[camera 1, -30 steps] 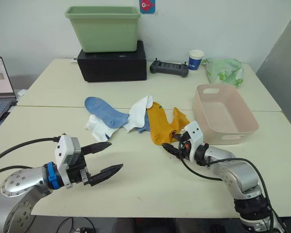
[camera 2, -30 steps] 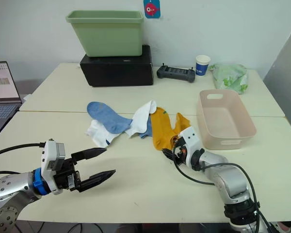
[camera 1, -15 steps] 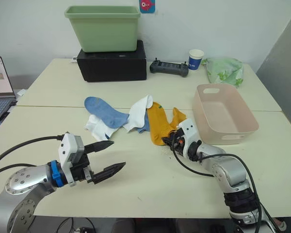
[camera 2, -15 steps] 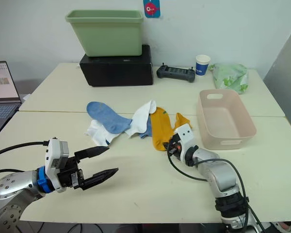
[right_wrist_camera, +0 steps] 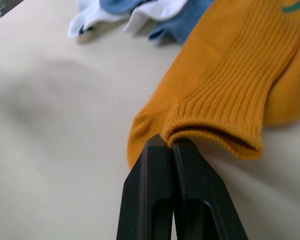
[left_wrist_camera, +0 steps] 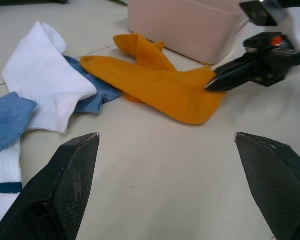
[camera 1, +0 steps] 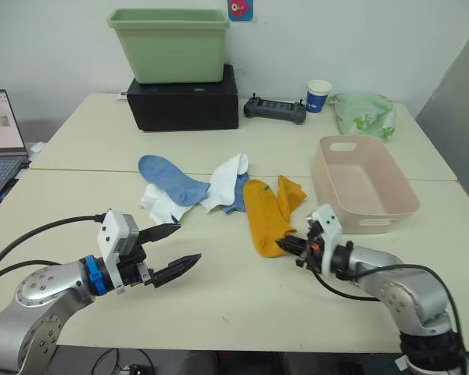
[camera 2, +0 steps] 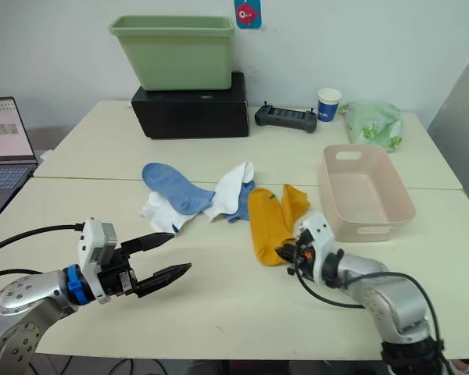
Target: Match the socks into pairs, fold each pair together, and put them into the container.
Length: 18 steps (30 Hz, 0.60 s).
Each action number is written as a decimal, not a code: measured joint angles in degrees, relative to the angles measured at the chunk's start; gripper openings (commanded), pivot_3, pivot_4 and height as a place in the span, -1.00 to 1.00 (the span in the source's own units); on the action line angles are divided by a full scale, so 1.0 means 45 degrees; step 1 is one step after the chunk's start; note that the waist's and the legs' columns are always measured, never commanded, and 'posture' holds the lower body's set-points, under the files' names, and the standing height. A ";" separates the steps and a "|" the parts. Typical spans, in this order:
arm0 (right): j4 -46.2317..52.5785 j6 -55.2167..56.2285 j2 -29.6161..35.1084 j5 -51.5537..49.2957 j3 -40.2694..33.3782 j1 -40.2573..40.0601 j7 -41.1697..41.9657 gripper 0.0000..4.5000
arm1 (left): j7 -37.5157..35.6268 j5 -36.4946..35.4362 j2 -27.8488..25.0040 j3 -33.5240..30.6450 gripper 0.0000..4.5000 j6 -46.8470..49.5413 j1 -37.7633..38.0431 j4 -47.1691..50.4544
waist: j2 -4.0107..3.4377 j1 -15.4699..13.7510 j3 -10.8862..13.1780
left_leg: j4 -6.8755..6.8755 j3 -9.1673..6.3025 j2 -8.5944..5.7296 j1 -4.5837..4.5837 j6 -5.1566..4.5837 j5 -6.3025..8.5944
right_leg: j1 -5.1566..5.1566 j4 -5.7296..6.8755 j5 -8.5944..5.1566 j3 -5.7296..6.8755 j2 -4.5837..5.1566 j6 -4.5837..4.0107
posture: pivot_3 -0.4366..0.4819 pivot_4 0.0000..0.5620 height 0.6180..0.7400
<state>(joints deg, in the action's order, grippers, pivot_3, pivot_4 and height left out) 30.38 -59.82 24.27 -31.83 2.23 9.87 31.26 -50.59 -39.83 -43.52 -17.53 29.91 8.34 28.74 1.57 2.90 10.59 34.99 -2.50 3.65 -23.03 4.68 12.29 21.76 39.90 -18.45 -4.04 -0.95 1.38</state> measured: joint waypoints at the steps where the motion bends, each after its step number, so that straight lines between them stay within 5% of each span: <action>1: 0.0490 -0.0235 0.0532 -0.0404 -0.0212 -0.0452 0.0326 -0.99 | 0.0037 0.0044 -0.0010 0.0116 1.00 0.0064 -0.0135 -0.0023 | -0.0006 -0.0001 0.0002 | 0.0000 0.0001 -0.0002 0.0002 0.0000 0.0000 | -0.0002 0.0001 -0.0001 -0.0001 0.0001 0.0001 | -0.05 -0.47 0.83; 7: 0.1983 -0.0249 0.4408 -0.1227 -0.1540 -0.3850 0.2388 -0.99 | 0.0785 0.0166 0.0066 0.1528 1.00 0.1455 -0.1764 -0.0663 | 0.0002 -0.0196 0.0009 | 0.0009 0.0001 -0.0013 0.0005 0.0000 0.0000 | -0.0014 -0.0015 0.0004 -0.0003 0.0002 0.0018 | -0.05 -0.47 0.83; 18: 0.2191 0.1314 0.5346 -0.0770 -0.2264 -0.5619 0.2871 -0.99 | 0.1135 0.1626 0.1687 0.5014 1.00 0.2174 -0.5387 -0.2851 | 0.0014 -0.0193 0.0013 | 0.0017 -0.0006 -0.0022 0.0000 -0.0001 0.0000 | -0.0033 -0.0032 0.0011 0.0007 -0.0001 0.0031 | -0.05 -0.47 0.83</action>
<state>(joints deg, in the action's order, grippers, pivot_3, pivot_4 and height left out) 40.23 -53.91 48.33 -35.29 -7.96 -15.42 44.18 -45.48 -32.52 -35.93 5.03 39.69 -15.90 15.90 1.63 2.03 10.65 35.07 -2.53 3.56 -23.03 4.68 12.29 21.61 39.76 -18.40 -4.01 -0.95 1.52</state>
